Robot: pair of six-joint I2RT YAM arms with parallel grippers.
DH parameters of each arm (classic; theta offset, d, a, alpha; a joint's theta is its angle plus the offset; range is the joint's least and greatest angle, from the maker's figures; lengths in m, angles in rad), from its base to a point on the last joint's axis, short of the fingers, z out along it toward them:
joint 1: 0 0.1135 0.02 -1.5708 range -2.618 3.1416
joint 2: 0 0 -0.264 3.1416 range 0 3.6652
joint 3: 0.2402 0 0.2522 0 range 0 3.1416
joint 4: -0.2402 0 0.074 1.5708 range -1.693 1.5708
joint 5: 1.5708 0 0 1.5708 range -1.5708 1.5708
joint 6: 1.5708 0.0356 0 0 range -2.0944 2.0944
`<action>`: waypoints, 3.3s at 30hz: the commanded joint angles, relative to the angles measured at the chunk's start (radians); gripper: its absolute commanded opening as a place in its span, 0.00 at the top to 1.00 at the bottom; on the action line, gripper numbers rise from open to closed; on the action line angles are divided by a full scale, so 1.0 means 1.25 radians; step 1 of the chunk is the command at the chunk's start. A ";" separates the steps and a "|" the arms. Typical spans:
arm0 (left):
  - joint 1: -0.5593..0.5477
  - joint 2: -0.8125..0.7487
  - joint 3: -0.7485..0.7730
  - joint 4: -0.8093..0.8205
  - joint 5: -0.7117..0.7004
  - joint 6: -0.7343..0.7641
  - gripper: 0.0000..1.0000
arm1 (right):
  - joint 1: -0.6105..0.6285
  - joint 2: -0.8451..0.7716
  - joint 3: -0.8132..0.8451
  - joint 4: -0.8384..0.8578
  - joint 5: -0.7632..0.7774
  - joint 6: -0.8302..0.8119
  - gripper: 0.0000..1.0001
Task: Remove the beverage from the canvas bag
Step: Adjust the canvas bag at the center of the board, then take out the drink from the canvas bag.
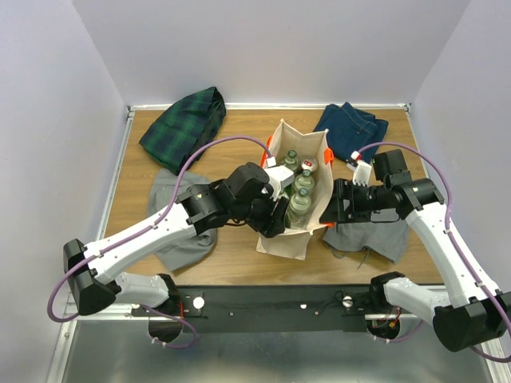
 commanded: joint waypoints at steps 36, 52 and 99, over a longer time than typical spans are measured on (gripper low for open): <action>-0.018 0.204 0.218 -0.079 -0.205 0.022 0.01 | 0.012 0.056 0.041 0.066 0.093 0.001 0.17; -0.019 0.225 0.154 -0.049 -0.220 -0.033 0.22 | 0.012 0.060 0.041 0.073 0.106 -0.001 0.18; -0.019 0.231 0.172 -0.044 -0.200 -0.016 0.61 | 0.012 0.075 0.037 0.082 0.136 -0.002 0.18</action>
